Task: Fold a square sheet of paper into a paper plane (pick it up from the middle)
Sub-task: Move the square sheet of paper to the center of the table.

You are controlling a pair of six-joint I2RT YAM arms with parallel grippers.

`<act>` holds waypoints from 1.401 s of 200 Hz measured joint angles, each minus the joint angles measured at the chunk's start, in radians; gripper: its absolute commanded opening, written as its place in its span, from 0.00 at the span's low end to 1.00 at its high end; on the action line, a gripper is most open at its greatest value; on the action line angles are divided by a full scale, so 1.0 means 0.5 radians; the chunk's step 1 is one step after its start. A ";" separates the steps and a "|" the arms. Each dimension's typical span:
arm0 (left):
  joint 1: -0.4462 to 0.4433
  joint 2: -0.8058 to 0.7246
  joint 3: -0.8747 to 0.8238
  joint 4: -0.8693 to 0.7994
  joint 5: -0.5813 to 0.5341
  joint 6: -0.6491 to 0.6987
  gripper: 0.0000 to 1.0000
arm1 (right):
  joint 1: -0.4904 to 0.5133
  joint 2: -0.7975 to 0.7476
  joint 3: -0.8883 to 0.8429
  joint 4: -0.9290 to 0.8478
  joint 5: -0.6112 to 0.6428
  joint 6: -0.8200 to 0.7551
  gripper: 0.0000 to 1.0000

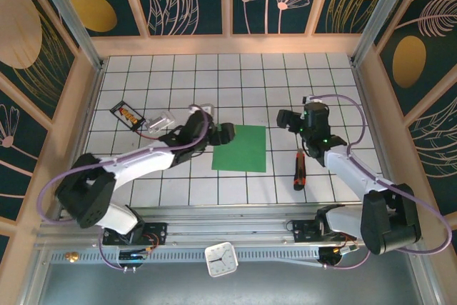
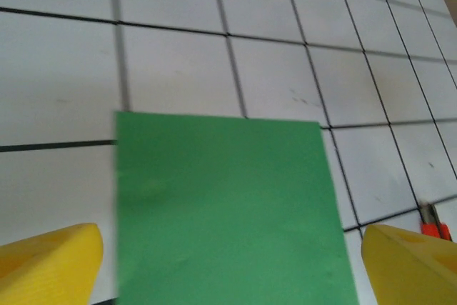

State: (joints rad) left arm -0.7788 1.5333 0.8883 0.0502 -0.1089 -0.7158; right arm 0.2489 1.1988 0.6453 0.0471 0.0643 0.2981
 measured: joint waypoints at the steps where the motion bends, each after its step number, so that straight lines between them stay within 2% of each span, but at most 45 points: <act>1: -0.005 0.009 0.007 -0.003 0.000 -0.002 0.89 | -0.013 0.000 -0.001 -0.002 -0.008 0.002 0.97; 33: -0.134 0.310 0.271 -0.127 0.039 0.003 0.84 | -0.199 -0.024 -0.031 -0.005 -0.107 0.047 0.97; 115: -0.168 0.804 0.686 -0.495 0.002 0.117 0.87 | -0.203 -0.031 -0.104 0.018 -0.200 0.053 0.97; 187: -0.176 1.014 0.890 -0.739 -0.162 0.278 0.92 | -0.222 -0.031 -0.120 0.049 -0.239 0.053 0.96; 220: -0.141 1.079 0.980 -0.803 -0.204 0.438 0.92 | -0.226 -0.031 -0.131 0.048 -0.239 0.053 0.97; 257: 0.011 1.130 1.149 -0.946 -0.273 0.623 0.95 | -0.226 -0.031 -0.131 0.048 -0.243 0.053 0.97; 280: 0.079 1.127 1.257 -1.000 -0.277 0.647 0.97 | -0.226 -0.031 -0.131 0.048 -0.256 0.053 0.96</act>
State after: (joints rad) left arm -0.7395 2.0968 1.5169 -0.4500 -0.2474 -0.3923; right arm 0.1360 1.1835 0.5797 0.0711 -0.0639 0.3248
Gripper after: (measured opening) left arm 0.959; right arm 0.965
